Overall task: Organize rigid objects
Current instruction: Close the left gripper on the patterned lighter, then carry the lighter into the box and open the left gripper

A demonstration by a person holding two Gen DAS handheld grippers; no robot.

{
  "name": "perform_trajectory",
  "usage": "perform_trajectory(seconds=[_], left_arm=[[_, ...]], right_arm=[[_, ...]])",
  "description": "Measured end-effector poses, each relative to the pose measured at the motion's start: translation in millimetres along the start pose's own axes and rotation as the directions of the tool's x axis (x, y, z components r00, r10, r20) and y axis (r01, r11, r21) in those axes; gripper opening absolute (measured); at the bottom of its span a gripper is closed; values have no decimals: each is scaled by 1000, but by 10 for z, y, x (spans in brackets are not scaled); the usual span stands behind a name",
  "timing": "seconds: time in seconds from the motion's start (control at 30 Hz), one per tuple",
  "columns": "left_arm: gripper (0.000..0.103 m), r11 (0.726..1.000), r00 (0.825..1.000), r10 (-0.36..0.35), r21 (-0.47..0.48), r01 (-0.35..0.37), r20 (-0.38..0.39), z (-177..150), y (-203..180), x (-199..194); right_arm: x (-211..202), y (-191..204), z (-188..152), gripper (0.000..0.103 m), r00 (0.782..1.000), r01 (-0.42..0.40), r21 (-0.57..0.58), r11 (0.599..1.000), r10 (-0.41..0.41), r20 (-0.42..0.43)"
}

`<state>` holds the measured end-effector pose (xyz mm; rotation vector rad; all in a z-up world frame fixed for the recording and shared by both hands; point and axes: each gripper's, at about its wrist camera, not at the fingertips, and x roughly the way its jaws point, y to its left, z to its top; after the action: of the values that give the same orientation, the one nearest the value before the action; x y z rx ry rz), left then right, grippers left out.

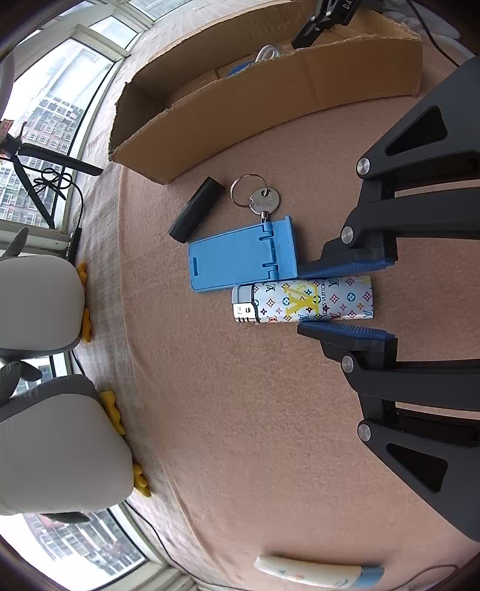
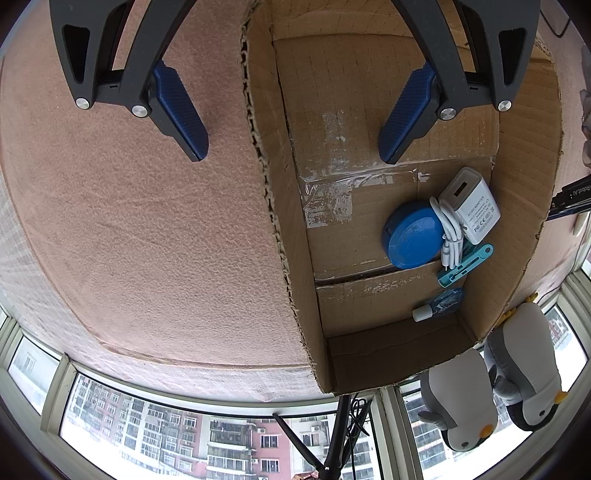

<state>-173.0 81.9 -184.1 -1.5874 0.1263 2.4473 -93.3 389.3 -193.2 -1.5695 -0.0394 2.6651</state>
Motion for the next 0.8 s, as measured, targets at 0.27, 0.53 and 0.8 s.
perform_trajectory(seconds=[0.27, 0.53, 0.8], left_arm=[[21, 1000, 1000, -11, 3, 11, 5, -37, 31, -22], [21, 999, 999, -32, -40, 32, 8, -148, 156, -113], [21, 989, 995, -84, -117, 89, 51, -154, 221, -252]], right_arm=[[22, 6, 25, 91, 1000, 1, 1, 1000, -1, 0], [24, 6, 26, 91, 1000, 0, 1, 1000, 0, 0], [17, 5, 22, 91, 1000, 7, -4, 1000, -7, 0]])
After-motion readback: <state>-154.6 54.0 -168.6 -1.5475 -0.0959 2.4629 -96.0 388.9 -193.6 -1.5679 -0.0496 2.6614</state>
